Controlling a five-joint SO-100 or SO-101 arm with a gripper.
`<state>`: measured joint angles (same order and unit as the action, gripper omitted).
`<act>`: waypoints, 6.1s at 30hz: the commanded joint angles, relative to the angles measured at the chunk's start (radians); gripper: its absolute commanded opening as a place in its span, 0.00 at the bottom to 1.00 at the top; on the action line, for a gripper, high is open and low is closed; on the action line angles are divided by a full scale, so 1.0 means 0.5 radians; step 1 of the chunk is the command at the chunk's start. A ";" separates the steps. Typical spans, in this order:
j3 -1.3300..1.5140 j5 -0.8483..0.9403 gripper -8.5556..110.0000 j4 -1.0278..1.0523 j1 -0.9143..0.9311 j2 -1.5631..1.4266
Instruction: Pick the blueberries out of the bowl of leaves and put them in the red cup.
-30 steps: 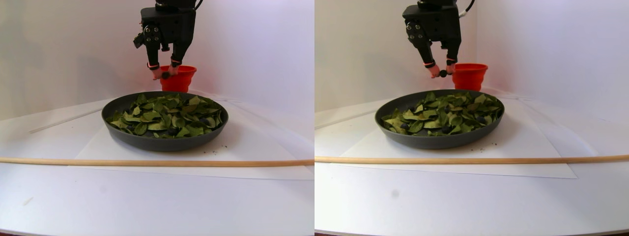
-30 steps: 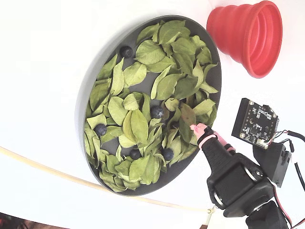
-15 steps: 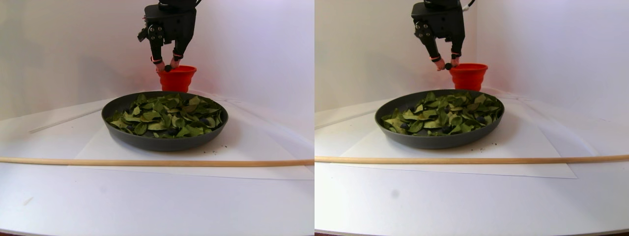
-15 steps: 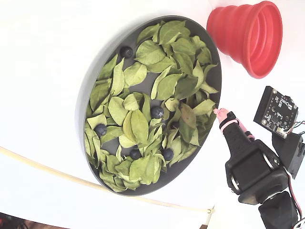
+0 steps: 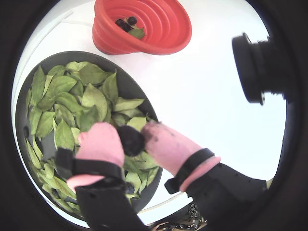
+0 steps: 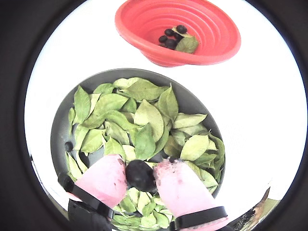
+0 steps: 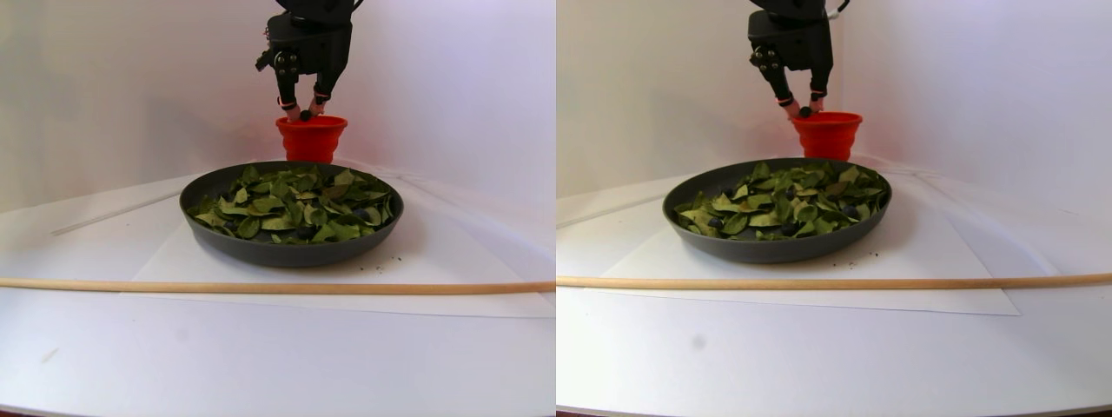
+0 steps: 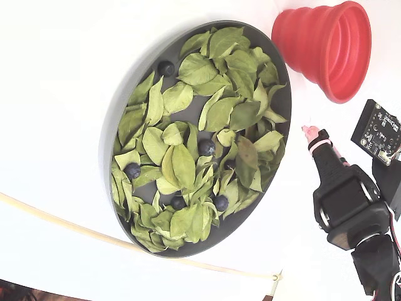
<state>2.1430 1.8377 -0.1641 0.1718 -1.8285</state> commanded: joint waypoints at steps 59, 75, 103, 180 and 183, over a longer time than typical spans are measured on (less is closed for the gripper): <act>-1.126 -0.291 0.23 -0.239 0.129 0.632; -1.000 -0.264 0.24 -0.144 0.098 0.445; -0.586 -0.224 0.23 0.184 0.028 0.077; 0.202 -0.337 0.24 0.586 -0.052 -0.190; 0.184 -0.334 0.24 0.537 -0.049 -0.117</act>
<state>2.2657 1.6782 0.1273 0.1381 -1.8822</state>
